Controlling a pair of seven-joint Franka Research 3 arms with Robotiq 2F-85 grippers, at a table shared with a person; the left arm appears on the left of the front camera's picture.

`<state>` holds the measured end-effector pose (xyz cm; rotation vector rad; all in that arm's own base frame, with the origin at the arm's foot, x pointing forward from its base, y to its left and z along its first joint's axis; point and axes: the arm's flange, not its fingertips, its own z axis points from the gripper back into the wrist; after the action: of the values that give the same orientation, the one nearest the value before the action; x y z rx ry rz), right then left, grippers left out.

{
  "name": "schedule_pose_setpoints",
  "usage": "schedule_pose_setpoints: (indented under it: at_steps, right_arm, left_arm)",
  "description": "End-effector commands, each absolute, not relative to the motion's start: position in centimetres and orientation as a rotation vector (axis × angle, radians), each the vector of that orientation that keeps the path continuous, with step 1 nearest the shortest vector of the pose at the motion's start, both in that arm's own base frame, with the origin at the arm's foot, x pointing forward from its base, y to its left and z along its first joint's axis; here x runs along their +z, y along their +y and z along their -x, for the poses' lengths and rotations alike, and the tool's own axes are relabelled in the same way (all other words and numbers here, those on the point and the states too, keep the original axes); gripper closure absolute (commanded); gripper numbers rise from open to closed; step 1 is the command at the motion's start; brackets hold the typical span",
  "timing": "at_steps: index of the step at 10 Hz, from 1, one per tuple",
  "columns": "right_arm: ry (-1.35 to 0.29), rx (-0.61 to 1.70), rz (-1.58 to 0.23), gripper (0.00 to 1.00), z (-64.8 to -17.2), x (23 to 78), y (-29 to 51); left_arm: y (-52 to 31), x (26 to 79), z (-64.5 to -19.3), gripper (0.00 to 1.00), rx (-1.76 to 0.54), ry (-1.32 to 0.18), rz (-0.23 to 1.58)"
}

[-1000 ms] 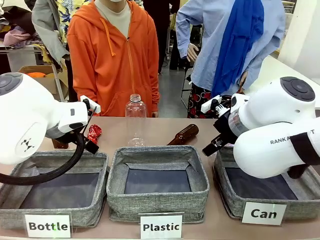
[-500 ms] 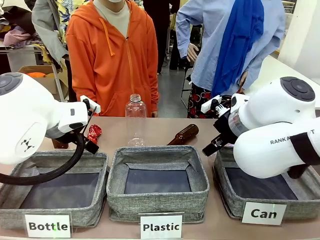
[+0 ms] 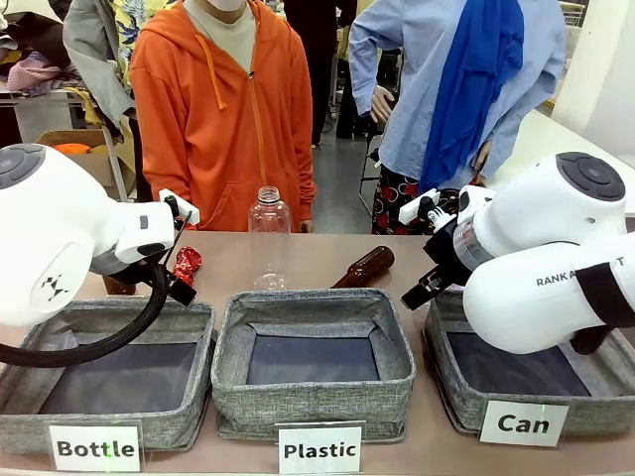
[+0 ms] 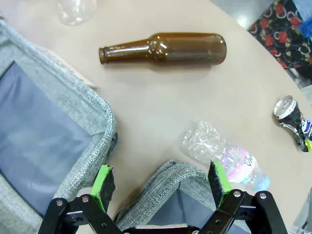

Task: Sort the can waste into the basket.
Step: Pick up the can waste from the table and place it in the right Fabric basket.

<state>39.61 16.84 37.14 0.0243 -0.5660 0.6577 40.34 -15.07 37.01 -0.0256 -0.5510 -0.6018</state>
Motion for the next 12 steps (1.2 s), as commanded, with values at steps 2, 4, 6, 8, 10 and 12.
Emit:
schedule_pose_setpoints:
  at_steps: [2, 4, 6, 8, 10, 12]
  right_arm:
    - [-0.566, 0.658, -0.024, 0.0, -39.6, 37.1, 16.8]
    - [-0.565, 0.674, -0.153, 0.0, -38.5, 42.0, 16.2]
    - [-0.463, 0.531, -0.376, 0.0, -37.0, 47.6, 15.6]
    - [-0.247, 0.544, -0.639, 0.0, -34.4, 51.2, 12.4]
    - [-0.183, 0.487, -0.824, 0.0, -31.8, 52.9, 6.5]
    - [-0.29, 0.377, -0.95, 0.0, -29.3, 52.4, -0.8]
  left_arm:
    - [-15.1, 37.0, -40.3, 0.0, -0.602, -0.551, 0.026]
    - [-15.4, 41.8, -38.6, 0.0, -0.694, -0.574, 0.218]
    - [-15.7, 46.9, -36.2, 0.0, -0.735, -0.434, 0.465]
    - [-13.1, 50.5, -32.7, 0.0, -0.806, -0.278, 0.704]
    - [-7.2, 52.8, -30.8, 0.0, -0.794, -0.246, 0.884]
    - [0.3, 52.4, -30.1, 0.0, -0.688, -0.317, 1.079]
